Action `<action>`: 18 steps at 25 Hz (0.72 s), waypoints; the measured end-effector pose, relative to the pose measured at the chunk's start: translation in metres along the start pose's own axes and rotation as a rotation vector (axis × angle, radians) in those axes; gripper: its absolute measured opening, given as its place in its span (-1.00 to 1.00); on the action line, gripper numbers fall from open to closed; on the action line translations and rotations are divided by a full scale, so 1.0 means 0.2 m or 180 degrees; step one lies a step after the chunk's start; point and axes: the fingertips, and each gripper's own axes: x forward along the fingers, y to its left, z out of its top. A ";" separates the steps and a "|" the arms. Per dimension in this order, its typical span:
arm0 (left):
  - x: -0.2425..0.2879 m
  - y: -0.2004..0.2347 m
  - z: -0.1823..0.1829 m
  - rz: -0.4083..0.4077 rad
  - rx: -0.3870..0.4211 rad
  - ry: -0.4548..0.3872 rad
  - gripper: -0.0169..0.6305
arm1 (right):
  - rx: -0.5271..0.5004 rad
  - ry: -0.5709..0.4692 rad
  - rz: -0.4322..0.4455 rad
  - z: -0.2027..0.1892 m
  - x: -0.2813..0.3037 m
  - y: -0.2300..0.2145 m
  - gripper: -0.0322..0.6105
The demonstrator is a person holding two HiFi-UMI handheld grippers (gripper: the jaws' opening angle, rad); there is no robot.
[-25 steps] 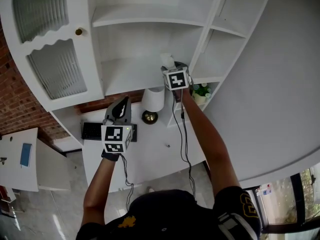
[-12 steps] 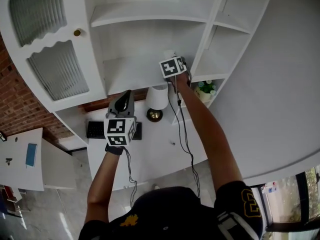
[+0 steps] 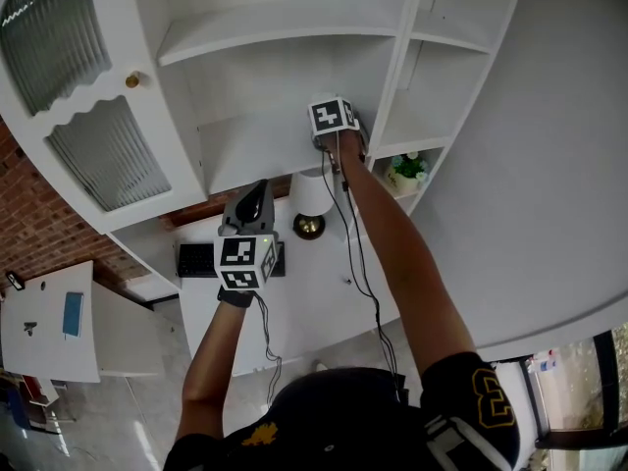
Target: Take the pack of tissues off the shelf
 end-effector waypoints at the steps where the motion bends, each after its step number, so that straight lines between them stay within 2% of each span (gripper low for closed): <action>1: 0.00 0.00 0.00 -0.0004 0.0005 0.0006 -0.89 | 0.0018 0.0036 0.0035 0.00 0.01 0.00 -0.18; 7: 0.00 -0.01 -0.03 0.0007 0.0032 0.0051 -0.89 | 0.0176 0.0016 0.0186 0.03 0.04 -0.01 -0.23; 14: -0.01 0.00 -0.05 0.0052 0.0026 0.0079 -0.89 | 0.0270 0.0081 0.0227 0.00 0.06 -0.02 -0.48; 18: -0.02 -0.01 -0.07 0.0059 0.0009 0.0101 -0.89 | 0.0269 -0.0037 0.0175 0.03 0.03 -0.03 -0.64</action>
